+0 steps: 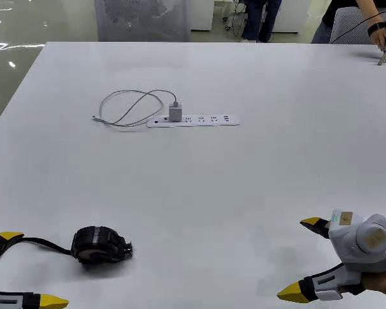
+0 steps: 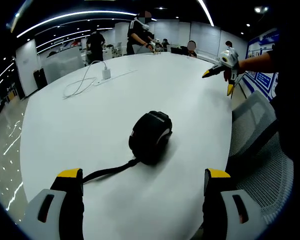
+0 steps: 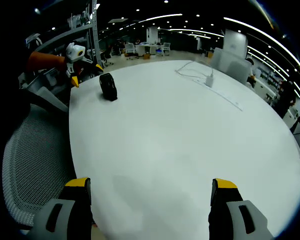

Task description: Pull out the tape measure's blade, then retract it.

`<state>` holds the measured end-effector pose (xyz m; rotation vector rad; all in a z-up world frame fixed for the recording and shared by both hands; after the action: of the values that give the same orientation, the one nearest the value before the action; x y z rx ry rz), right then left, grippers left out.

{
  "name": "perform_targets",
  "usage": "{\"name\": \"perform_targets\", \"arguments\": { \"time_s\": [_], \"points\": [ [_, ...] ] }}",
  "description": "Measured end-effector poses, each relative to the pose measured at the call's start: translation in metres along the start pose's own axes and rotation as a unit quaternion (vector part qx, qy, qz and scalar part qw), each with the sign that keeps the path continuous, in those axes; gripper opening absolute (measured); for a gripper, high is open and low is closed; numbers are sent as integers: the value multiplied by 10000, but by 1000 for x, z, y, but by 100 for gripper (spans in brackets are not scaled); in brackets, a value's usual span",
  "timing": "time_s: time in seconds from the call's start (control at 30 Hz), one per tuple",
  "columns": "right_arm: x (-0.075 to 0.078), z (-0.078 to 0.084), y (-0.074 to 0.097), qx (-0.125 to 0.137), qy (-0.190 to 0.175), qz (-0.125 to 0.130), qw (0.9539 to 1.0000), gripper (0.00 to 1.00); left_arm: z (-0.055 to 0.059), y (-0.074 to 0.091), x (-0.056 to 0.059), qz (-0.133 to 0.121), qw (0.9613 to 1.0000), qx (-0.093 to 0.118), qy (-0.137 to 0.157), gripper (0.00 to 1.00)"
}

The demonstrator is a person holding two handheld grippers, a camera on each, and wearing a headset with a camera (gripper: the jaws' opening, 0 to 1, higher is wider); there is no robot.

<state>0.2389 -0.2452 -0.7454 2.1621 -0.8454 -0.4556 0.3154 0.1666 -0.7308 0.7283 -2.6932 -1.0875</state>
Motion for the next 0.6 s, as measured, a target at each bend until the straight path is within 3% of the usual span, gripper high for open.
{"name": "perform_targets", "arguments": {
  "time_s": [0.17,0.4,0.6],
  "points": [
    [-1,-13,-3,27,120,-60,9999,99,-4,-6,1,141,9994,-212,-243,99],
    [-4,-33,-8,93,347,-156,9992,99,-23,-14,-6,373,9963,-351,-687,98],
    [-12,-43,-16,69,543,-278,9981,99,-39,-23,3,818,9857,-672,-1313,96]
  ]
}}
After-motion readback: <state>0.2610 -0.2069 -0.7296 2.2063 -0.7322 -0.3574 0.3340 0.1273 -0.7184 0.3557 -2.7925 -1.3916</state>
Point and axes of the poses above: the centre of the closed fingertips' face, and the gripper's own axes: y roughly backward along the fingers, x roughly to its right, z roughly out of its underside, the point moved 1 cm from there along y, roughly backward along the fingers, and after that the axes turned 4 degrees about -y, right-handed, at the moved point
